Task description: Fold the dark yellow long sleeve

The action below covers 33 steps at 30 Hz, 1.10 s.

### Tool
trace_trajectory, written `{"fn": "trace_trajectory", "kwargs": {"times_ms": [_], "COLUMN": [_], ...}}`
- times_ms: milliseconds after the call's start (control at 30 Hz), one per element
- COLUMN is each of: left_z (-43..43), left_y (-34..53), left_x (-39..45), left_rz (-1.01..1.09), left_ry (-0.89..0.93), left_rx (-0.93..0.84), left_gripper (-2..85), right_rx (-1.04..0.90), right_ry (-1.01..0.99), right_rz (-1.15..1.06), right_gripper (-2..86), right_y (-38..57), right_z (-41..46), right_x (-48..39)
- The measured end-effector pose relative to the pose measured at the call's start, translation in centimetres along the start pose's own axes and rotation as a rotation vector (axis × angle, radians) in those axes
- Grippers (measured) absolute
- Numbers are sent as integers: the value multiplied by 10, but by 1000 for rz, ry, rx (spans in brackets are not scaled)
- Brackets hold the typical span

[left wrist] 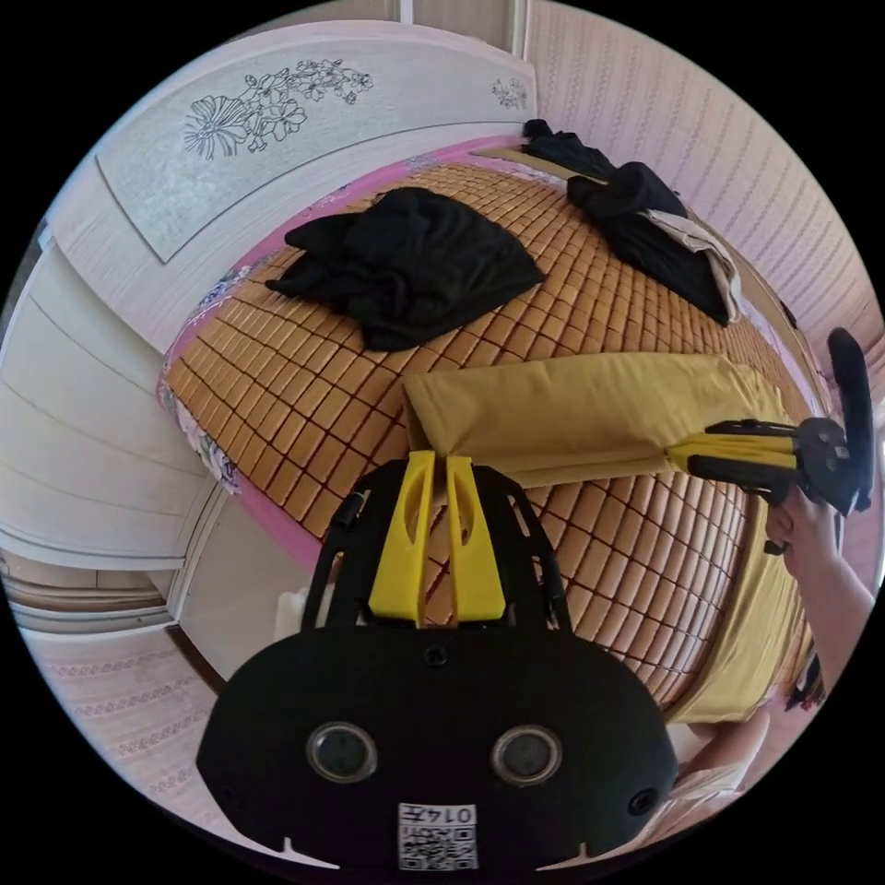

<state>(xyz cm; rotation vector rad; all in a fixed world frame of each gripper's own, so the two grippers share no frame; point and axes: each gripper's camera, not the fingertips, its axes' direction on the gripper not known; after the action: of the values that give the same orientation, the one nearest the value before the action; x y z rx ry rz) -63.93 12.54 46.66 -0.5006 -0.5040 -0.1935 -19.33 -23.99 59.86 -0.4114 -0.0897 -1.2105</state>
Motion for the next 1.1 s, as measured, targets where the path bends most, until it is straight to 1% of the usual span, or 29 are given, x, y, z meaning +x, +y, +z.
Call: {"fn": "trace_trajectory", "kwargs": {"times_ms": [33,67,133,233,333,400,533,567,633,700,733,800,900,967,1067,1100], "left_z": [4,1,-2,-8,-28,-42,-49,-50,-56,-69,-73,-91,-100,-96,-72,-72], "left_y": [1,3,0,-1,10,23,31,33,37,51,57,89,134,153,168,168], "left_x": [-2,-5,-8,-17,-34,-46,-38,-33,-14,44,63,138,205,224,238,237], "left_rz": [10,11,4,3,-61,-112,-58,-42,38,281,356,649,894,947,994,995], "left_ry": [0,7,19,50,98,171,189,224,326,396,399,384,365,358,249,259], "left_rx": [-16,21,-3,-24,51,101,72,50,40,-12,-24,-63,-150,-192,-296,-281], "left_gripper": [8,13,21,43,57,56,56,56,55,54,53,44,31,25,14,9], "right_rx": [3,18,55,105,107,84,35,-6,-71,-136,-143,-172,-205,-192,-258,-274], "right_ry": [4,-8,-15,-39,-52,-41,-86,-95,-109,-72,-58,-13,16,15,48,46], "right_rz": [-1,-9,-4,27,111,226,330,365,411,482,503,579,644,647,634,645], "right_gripper": [-5,-6,-7,-5,1,13,50,63,75,79,80,79,68,58,22,7], "right_y": [-1,1,12,49,108,165,245,268,299,331,337,356,372,377,383,386], "right_z": [-1,-6,-21,-52,-79,-95,-113,-115,-114,-114,-114,-111,-106,-110,-99,-93], "right_x": [-1,-2,2,21,45,60,50,40,21,0,-4,-14,-27,-39,-52,-54]}}
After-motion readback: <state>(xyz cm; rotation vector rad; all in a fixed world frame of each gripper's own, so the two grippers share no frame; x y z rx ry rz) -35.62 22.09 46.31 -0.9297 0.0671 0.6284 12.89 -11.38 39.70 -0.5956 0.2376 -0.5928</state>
